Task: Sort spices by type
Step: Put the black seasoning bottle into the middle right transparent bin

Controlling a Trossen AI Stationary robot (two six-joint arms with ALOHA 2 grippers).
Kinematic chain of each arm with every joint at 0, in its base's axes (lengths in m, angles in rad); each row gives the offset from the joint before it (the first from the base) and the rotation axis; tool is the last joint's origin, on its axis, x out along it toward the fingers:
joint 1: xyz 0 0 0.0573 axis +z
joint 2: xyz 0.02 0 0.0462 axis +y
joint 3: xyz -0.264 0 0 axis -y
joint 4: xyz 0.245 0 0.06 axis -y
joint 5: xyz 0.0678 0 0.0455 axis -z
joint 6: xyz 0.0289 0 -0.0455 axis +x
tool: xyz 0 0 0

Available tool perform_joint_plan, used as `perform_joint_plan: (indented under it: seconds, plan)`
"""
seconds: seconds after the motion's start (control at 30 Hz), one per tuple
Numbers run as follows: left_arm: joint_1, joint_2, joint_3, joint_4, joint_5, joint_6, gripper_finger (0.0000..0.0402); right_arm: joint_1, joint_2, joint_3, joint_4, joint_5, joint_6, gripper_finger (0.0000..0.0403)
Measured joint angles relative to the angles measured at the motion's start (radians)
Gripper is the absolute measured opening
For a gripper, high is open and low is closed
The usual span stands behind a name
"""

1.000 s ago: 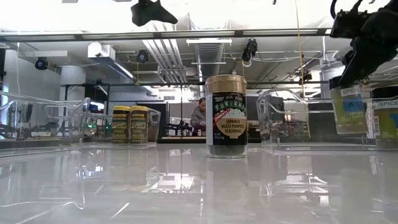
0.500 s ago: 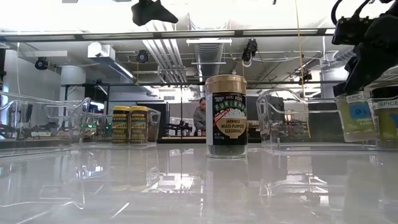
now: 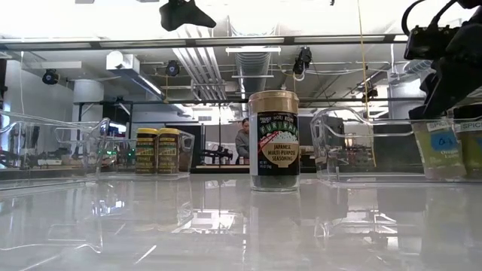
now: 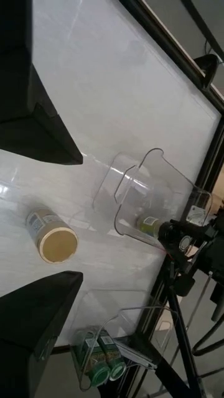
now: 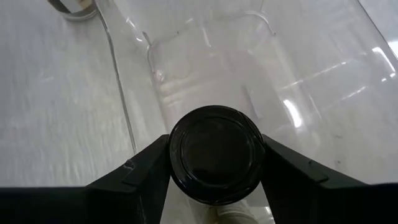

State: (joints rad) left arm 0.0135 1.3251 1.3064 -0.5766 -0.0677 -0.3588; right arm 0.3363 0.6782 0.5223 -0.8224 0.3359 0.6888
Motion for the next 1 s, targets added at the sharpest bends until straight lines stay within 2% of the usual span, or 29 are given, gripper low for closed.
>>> perform_joint_plan:
  seconds: [0.37,0.8,1.0]
  plan:
    - [0.000,0.000,0.000,0.001,0.000,0.001,0.0278,0.000,0.001,-0.003,-0.001,0.000,0.007,0.0226]
    - [0.000,0.000,0.000,0.005,0.000,0.002,0.0278,0.000,0.001,-0.003,-0.002,-0.003,0.007,0.0269]
    - [0.000,0.000,0.000,0.005,-0.001,0.010,0.0278,0.000,0.005,0.019,-0.025,-0.004,0.008,0.0267]
